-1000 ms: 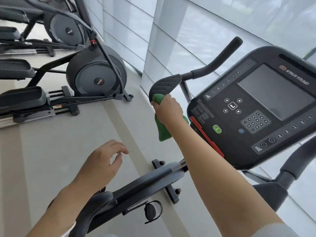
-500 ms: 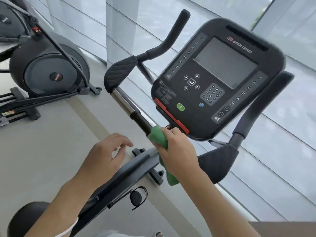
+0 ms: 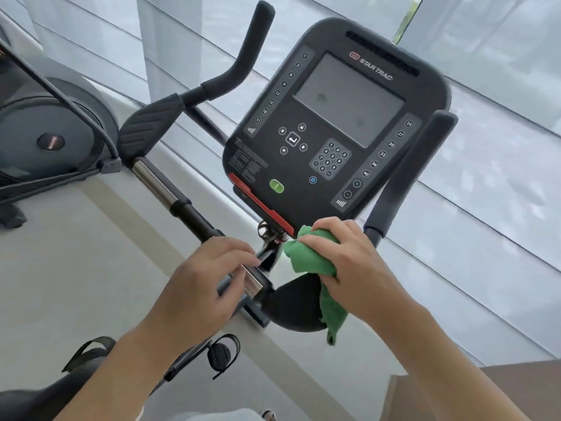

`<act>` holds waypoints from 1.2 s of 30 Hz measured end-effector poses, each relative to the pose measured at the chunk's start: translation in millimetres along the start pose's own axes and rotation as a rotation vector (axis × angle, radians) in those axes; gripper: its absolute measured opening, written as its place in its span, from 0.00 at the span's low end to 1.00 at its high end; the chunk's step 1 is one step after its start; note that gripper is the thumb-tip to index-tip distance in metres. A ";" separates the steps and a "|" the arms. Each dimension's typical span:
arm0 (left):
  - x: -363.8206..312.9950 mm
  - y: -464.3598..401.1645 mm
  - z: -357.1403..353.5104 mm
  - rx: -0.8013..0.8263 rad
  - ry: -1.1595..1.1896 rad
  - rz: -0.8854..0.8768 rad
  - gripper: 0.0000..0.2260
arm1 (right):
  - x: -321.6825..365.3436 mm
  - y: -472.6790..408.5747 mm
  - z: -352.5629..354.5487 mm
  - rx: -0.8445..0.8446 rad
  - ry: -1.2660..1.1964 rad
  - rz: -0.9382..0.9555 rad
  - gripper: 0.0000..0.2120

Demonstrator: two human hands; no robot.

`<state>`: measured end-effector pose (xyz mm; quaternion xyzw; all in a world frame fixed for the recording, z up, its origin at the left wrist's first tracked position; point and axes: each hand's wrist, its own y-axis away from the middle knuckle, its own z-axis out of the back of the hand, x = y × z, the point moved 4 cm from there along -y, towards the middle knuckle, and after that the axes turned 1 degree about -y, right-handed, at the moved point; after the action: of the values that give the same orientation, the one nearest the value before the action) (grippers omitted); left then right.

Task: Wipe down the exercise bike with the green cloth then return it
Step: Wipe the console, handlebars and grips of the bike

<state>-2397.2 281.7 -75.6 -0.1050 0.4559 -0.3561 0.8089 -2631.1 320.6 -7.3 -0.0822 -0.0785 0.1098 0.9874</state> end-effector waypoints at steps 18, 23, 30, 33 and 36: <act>11.2 5.1 -28.9 0.110 0.009 0.048 0.15 | 51.1 -20.1 -32.1 0.397 0.172 0.038 0.26; 12.2 4.9 -26.3 0.172 -0.098 0.017 0.20 | 51.2 -2.4 -32.3 0.231 0.157 0.032 0.28; 18.5 2.2 -27.8 0.185 -0.128 -0.011 0.24 | -11.3 -19.7 -6.8 0.193 0.367 0.003 0.28; 25.1 -1.5 -31.3 0.142 -0.119 -0.023 0.26 | -21.0 -17.1 -6.1 0.124 0.393 -0.039 0.27; 30.8 0.1 -37.9 0.120 -0.125 -0.045 0.27 | -4.4 -2.7 -18.4 0.032 0.309 -0.055 0.23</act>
<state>-2417.7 266.9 -117.4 -0.0888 0.3799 -0.3936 0.8324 -2631.6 314.3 -25.4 -0.0802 0.0741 0.0701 0.9915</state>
